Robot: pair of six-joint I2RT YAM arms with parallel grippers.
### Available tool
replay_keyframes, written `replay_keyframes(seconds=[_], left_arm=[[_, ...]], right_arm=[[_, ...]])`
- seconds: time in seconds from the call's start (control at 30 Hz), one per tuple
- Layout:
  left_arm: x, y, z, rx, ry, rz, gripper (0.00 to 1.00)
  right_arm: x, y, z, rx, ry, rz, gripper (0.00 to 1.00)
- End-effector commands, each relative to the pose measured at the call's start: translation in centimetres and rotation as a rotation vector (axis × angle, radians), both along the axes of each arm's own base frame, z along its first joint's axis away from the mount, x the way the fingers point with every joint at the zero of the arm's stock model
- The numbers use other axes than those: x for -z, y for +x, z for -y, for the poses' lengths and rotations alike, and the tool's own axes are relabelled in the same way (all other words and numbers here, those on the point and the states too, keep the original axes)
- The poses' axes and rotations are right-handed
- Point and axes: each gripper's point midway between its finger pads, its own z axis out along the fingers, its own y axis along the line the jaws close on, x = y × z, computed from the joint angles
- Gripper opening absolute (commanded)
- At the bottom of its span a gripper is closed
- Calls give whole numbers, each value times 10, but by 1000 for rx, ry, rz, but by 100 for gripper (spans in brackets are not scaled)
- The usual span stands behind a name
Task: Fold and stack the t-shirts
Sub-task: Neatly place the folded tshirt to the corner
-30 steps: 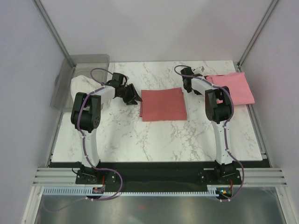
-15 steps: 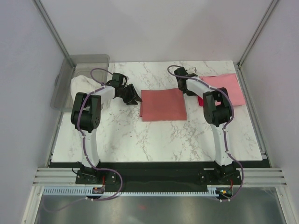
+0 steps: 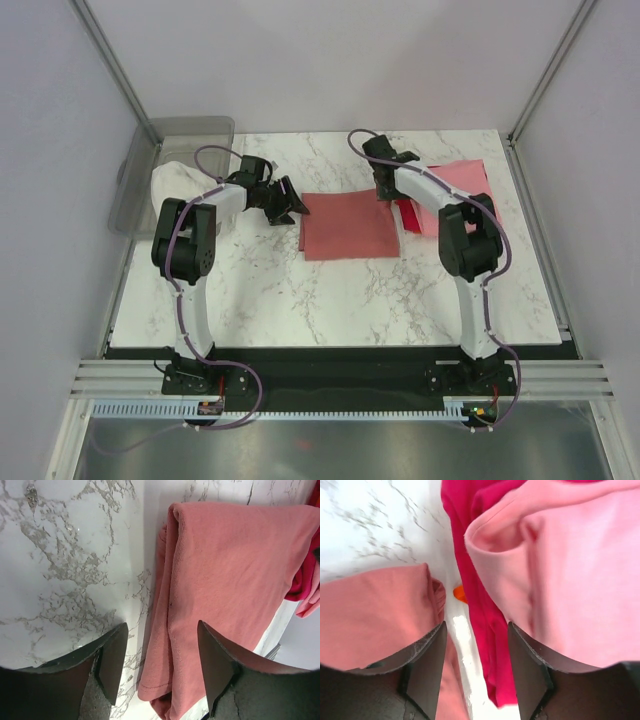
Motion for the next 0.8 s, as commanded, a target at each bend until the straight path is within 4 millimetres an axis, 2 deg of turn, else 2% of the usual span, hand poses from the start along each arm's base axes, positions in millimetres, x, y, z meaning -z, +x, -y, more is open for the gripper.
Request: replay_keyframes(seconds=[0.0,0.1,0.2,0.23,0.27,0.33,0.37,0.43,0.57,0.77], left_arm=[[15,-6,-10,-7,66,-14,67],[12,-5,-10,-10,69,-3,68],[8,-5,-11,-12,65,18,77],[8,-7,-11,-13,64,19,79],[7,-7,-11,-13,65,25,80],[2,-7,-12,-16,64,47,85],[2,-8,-13,-19,69,51,87],[0,-7,-13,-22,70,58,92],[0,-7,-10,-14,64,59,94],[1,-7,-10,-17,67,60,95]], right_arm=[[-73,7,-12,-15,130,164,60],[-88,6,-16,-32,171,202,60],[-89,4,-30,-91,257,209,65],[-88,5,-43,-134,320,214,67],[-79,1,-47,-155,340,194,69],[-81,3,-55,-181,384,218,78],[-72,-1,-58,-189,399,200,80],[-68,2,-61,-193,428,213,85],[-43,3,-60,-173,526,186,87],[-27,9,-61,-152,592,203,91]])
